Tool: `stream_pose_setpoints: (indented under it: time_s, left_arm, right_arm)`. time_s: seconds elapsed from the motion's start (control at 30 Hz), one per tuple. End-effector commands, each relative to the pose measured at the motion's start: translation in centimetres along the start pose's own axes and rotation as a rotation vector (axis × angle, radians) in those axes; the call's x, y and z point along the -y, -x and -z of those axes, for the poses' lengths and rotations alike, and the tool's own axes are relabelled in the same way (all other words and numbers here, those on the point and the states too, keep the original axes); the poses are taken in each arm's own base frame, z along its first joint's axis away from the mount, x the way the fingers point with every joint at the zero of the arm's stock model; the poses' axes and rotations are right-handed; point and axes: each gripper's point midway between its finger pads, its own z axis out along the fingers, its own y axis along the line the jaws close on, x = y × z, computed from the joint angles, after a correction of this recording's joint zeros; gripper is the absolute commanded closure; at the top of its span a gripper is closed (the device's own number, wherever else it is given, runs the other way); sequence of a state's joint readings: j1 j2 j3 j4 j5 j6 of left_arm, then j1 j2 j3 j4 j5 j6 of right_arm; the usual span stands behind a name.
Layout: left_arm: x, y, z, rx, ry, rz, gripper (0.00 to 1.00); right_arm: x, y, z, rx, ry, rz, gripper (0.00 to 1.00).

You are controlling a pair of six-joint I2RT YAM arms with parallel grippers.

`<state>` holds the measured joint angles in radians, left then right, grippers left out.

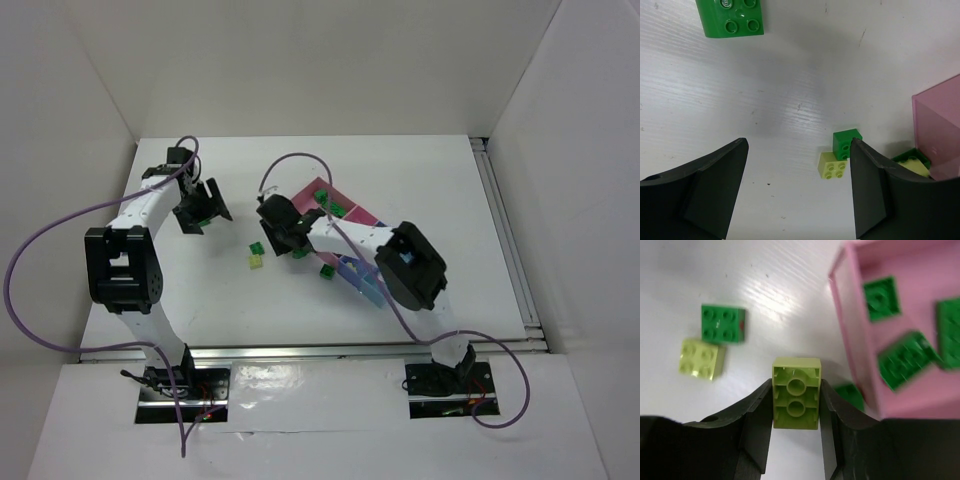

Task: Sort the legos into containers by color

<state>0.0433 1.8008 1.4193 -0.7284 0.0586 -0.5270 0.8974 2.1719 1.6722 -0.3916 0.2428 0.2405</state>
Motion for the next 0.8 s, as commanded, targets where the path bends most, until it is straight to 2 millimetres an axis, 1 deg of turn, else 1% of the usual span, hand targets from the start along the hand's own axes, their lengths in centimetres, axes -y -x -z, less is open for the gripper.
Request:
stream_pose_setpoints:
  time_s: [0.0, 0.03, 0.07, 0.1, 0.13, 0.17, 0.2, 0.27, 0.3, 0.33, 0.37, 0.4, 0.43, 0.47, 0.5, 0.53, 0.57, 0.6, 0.63, 0.7, 0.73, 0.77]
  left_arm:
    - [0.6, 0.3, 0.9, 0.024, -0.044, -0.003, 0.14]
    - [0.7, 0.4, 1.3, 0.034, -0.049, -0.004, 0.14]
    - [0.8, 0.6, 1.3, 0.042, -0.053, -0.005, 0.14]
    - [0.8, 0.6, 1.3, 0.042, -0.053, -0.005, 0.14]
    - [0.8, 0.6, 1.2, 0.046, -0.044, -0.023, 0.14]
    - [1.3, 0.4, 1.5, 0.051, -0.051, -0.034, 0.14]
    - [1.0, 0.3, 1.5, 0.047, -0.037, -0.042, 0.14]
    - [2.0, -0.4, 1.5, 0.038, -0.048, -0.082, 0.14]
    - [2.2, -0.8, 1.6, 0.039, -0.044, -0.093, 0.14]
    - [2.4, -1.2, 1.6, 0.029, -0.043, -0.102, 0.14]
    - [2.7, -2.0, 1.3, 0.017, -0.035, -0.12, 0.14]
    - [2.8, -2.5, 1.3, 0.011, -0.036, -0.129, 0.14]
    - [2.8, -2.5, 1.3, 0.011, -0.036, -0.129, 0.14]
    - [2.9, -3.0, 1.2, 0.001, -0.035, -0.126, 0.14]
    - [2.9, -3.0, 1.2, 0.001, -0.035, -0.126, 0.14]
    - [3.4, -3.4, 1.2, -0.007, -0.046, -0.125, 0.14]
    - [3.4, -3.4, 1.2, -0.007, -0.046, -0.125, 0.14]
    - [3.4, -3.4, 1.2, -0.007, -0.046, -0.125, 0.14]
    - [4.0, -3.3, 1.4, 0.0, -0.055, -0.135, 0.14]
    - [4.0, -3.3, 1.4, 0.0, -0.055, -0.135, 0.14]
    - [4.2, -2.9, 1.6, 0.009, -0.06, -0.136, 0.14]
    - [4.2, -2.9, 1.6, 0.01, -0.06, -0.136, 0.14]
  right_arm:
    - [2.2, 6.7, 9.2, 0.254, -0.025, -0.093, 0.67]
    - [3.0, 6.4, 10.2, 0.265, -0.047, -0.113, 0.67]
    - [3.8, 7.1, 12.6, 0.309, -0.057, -0.142, 0.67]
    - [5.2, 5.1, 12.5, 0.283, -0.096, -0.158, 0.67]
    - [6.6, 4.0, 13.0, 0.27, -0.147, -0.203, 0.67]
    - [7.4, 3.9, 14.8, 0.293, -0.16, -0.234, 0.67]
    - [8.3, 1.4, 14.5, 0.253, -0.194, -0.242, 0.67]
    - [10.6, -0.6, 15.2, 0.237, -0.258, -0.325, 0.67]
    - [11.3, -1.0, 16.1, 0.244, -0.262, -0.359, 0.67]
    - [11.9, -2.7, 15.9, 0.217, -0.278, -0.394, 0.67]
    - [12.6, -3.4, 16.1, 0.211, -0.3, -0.414, 0.67]
    - [13.3, -3.5, 16.5, 0.222, -0.308, -0.446, 0.66]
    - [13.8, -4.3, 16.4, 0.21, -0.319, -0.456, 0.66]
    - [14.5, -4.7, 16.5, 0.2, -0.346, -0.476, 0.66]
    - [14.6, -5.3, 16.5, 0.191, -0.35, -0.483, 0.66]
    - [15.3, -5.9, 16.3, 0.178, -0.368, -0.49, 0.66]
    - [16.0, -6.3, 16.2, 0.17, -0.386, -0.5, 0.66]
    - [16.0, -6.5, 16.0, 0.17, -0.386, -0.5, 0.66]
    - [16.4, -6.7, 15.8, 0.164, -0.387, -0.499, 0.62]
    - [16.7, -7.1, 15.6, 0.156, -0.388, -0.492, 0.54]
    - [16.7, -7.4, 15.3, 0.143, -0.393, -0.487, 0.46]
    - [16.7, -7.4, 15.3, 0.143, -0.393, -0.487, 0.31]
